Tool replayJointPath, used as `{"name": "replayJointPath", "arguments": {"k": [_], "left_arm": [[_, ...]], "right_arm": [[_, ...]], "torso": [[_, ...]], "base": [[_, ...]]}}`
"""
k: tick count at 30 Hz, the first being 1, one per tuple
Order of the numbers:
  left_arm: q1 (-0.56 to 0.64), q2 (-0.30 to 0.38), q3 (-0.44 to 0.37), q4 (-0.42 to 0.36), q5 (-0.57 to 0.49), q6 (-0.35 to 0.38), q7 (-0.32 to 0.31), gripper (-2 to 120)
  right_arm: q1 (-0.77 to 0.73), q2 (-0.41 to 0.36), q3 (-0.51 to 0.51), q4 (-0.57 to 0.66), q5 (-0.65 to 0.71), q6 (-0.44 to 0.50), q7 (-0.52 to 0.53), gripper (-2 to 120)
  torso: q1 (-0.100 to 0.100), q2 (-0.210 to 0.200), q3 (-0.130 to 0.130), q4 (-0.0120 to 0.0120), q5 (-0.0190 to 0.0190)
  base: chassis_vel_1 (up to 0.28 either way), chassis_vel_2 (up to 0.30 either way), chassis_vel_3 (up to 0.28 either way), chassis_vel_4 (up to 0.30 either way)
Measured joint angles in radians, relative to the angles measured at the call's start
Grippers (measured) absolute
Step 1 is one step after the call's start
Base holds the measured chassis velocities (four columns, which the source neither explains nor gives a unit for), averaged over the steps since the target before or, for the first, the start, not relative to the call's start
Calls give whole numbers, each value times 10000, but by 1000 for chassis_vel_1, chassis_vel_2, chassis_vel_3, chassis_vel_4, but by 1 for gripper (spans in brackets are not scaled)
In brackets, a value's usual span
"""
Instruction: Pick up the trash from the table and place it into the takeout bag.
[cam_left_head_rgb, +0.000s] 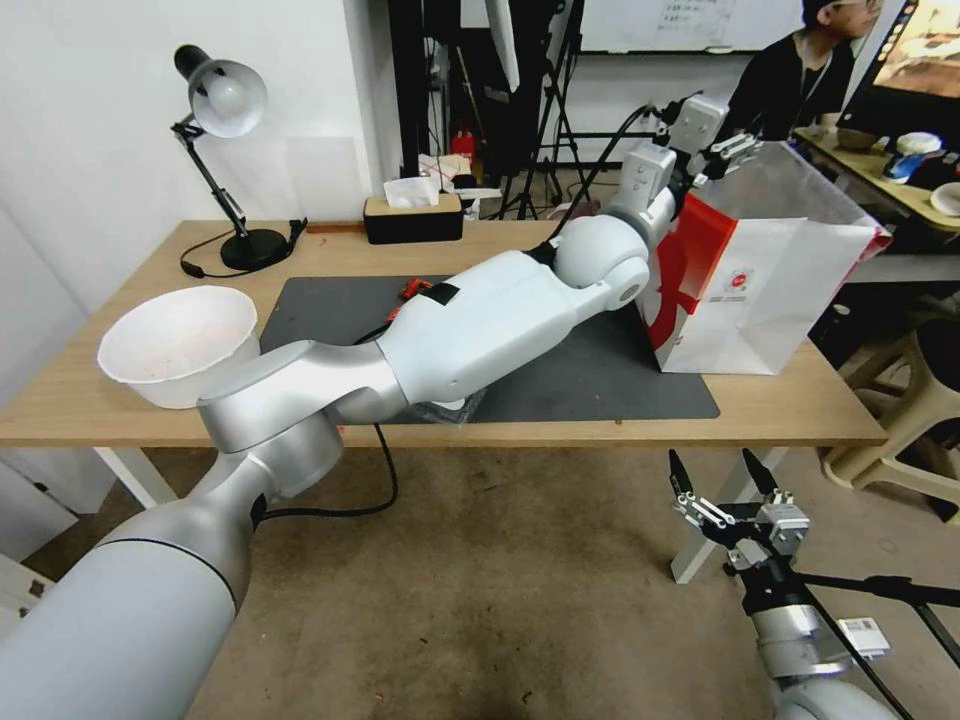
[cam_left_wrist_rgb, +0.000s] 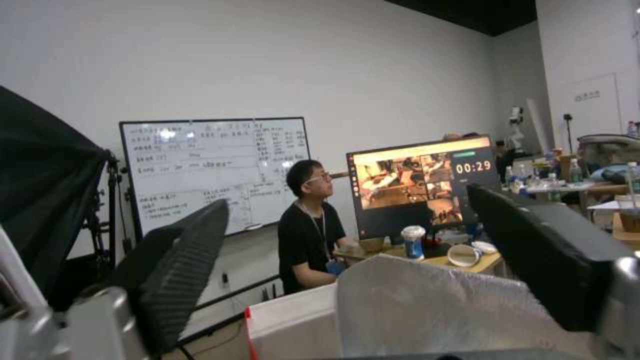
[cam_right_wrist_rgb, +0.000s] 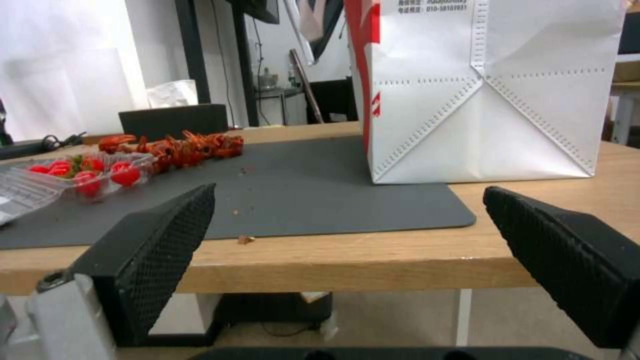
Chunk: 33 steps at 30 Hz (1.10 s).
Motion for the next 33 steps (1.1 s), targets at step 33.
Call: {"name": "replayJointPath", "arguments": {"k": [33], "left_arm": [[6539,6628,-3552,-6309,354,27,207,100]], "right_arm": [[-109,-19,-109,241,-76,-192,65,100]], "torso": [[-2,0,0,2,-2]], "base": [[0,0,0,0]]}}
